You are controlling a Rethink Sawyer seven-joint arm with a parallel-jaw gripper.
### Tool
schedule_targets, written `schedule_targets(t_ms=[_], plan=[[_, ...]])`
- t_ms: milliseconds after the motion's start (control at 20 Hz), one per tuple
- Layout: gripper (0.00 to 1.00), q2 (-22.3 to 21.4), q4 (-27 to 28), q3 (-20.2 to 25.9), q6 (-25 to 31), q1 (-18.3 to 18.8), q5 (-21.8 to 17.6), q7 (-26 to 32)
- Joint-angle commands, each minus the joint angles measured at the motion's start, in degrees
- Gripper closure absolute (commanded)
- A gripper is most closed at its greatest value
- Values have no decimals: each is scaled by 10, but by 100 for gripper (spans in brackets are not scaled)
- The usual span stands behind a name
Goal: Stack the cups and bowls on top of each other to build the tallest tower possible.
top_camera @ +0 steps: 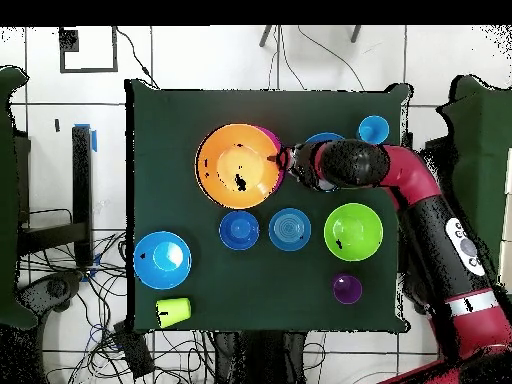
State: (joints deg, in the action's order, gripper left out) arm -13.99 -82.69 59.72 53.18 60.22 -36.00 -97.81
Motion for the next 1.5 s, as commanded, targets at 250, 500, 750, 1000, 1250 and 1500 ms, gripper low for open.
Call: schedule_targets(t_ms=[250, 500, 750, 1000, 1250, 1500], plan=[[0, -31, -39, -27, 81, 17, 23, 146], [0, -19, -47, -28, 83, 21, 32, 146], [0, -15, -55, -29, 77, 22, 32, 140], [0, -13, -58, -30, 77, 22, 34, 137], [0, -12, -58, -35, 78, 17, 36, 132], [0, -17, -59, -36, 81, 16, 41, 127]])
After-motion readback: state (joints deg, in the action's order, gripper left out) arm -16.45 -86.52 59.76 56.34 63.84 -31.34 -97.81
